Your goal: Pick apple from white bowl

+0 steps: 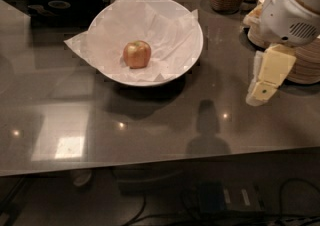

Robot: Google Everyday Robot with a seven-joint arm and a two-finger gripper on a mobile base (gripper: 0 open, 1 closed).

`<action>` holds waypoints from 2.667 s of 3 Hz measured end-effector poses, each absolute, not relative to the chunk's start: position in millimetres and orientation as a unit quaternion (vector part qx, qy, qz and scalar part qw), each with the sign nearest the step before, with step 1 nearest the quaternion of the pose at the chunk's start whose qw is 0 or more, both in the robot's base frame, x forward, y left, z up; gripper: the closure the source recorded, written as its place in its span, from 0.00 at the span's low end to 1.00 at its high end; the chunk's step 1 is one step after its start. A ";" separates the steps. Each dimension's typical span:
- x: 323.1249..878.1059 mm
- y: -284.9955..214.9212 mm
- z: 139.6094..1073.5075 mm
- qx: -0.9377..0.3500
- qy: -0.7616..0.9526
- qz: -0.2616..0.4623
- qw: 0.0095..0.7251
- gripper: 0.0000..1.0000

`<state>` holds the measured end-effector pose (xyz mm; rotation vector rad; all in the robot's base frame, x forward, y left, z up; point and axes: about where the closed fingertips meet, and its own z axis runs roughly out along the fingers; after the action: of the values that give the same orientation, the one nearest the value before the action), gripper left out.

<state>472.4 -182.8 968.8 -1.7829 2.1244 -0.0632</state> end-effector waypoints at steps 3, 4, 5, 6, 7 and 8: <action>553.0 -123.9 966.2 -0.675 0.699 0.004 0.235 0.00; 552.6 -122.9 968.1 -0.675 0.698 0.002 0.238 0.00; 559.8 -103.6 977.8 -0.678 0.673 0.019 0.293 0.00; 578.9 -66.9 1000.3 -0.675 0.613 0.072 0.403 0.00; 587.8 -35.0 1018.1 -0.665 0.566 0.146 0.466 0.00; 594.5 -11.6 1024.0 -0.668 0.551 0.172 0.470 0.00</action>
Offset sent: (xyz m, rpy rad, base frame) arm 0.0919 0.0662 -0.0023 0.0920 -0.0908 0.1607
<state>594.5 -11.6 1024.0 -1.6369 1.3512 0.4219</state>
